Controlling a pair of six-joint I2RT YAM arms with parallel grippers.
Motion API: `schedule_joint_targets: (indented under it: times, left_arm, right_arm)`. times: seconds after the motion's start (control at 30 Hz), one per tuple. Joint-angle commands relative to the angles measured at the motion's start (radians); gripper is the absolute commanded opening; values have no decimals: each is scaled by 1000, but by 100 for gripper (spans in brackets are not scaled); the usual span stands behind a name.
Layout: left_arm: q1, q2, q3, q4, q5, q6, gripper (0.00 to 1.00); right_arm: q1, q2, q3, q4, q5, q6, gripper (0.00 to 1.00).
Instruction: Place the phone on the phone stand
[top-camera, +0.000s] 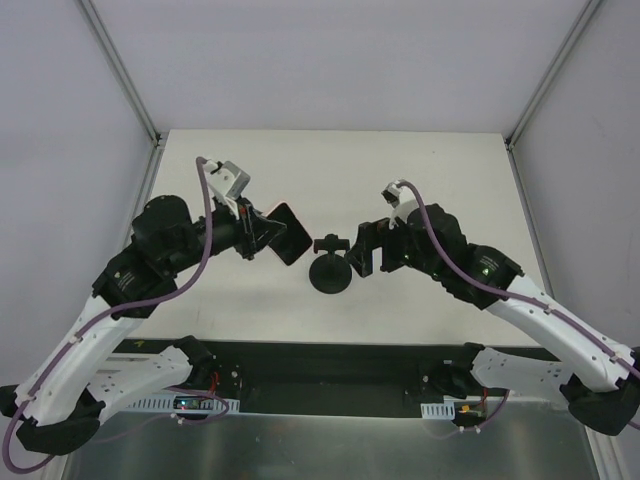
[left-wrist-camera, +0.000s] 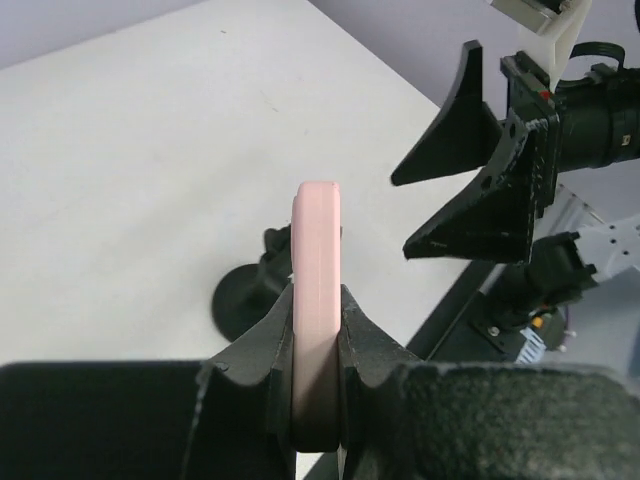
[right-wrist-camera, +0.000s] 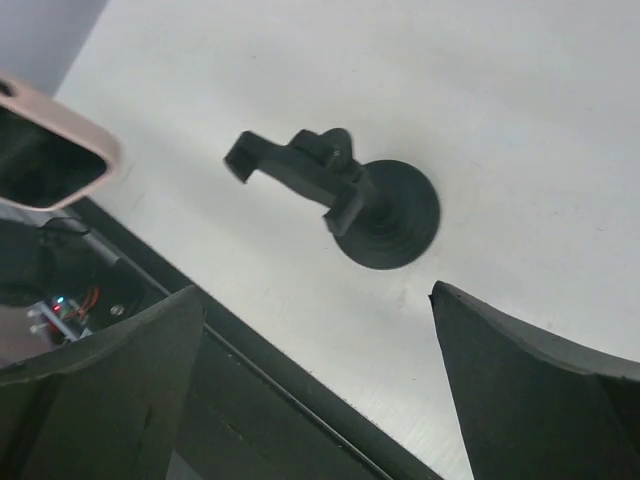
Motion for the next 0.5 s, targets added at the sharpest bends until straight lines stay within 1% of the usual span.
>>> schedule_joint_targets:
  times: [0.0, 0.07, 0.1, 0.2, 0.27, 0.33, 0.37, 0.43, 0.47]
  left_arm:
    - [0, -51, 56, -35, -203, 66, 0]
    - [-2, -46, 76, -78, -188, 66, 0]
    - [0, -47, 81, -86, -179, 65, 0]
    - [0, -61, 67, -89, -159, 51, 0]
    - [0, -67, 59, -94, -136, 49, 0]
    - [0, -77, 49, -94, -116, 43, 0]
    - [-2, -78, 46, -97, -123, 40, 0]
    - [-2, -71, 53, -111, -139, 23, 0]
    - [0, -69, 53, -114, -133, 26, 0]
  right_arm:
    - [2, 86, 124, -162, 236, 68, 96]
    - [11, 159, 185, -203, 247, 82, 90]
    - [18, 178, 204, -203, 261, 75, 85]
    - [47, 258, 265, -226, 310, 67, 80]
    - [51, 309, 297, -237, 301, 65, 76]
    - [54, 344, 305, -232, 287, 64, 67]
    - [56, 353, 311, -232, 284, 68, 58]
    - [59, 376, 316, -235, 265, 73, 52]
    - [61, 381, 311, -228, 259, 71, 45]
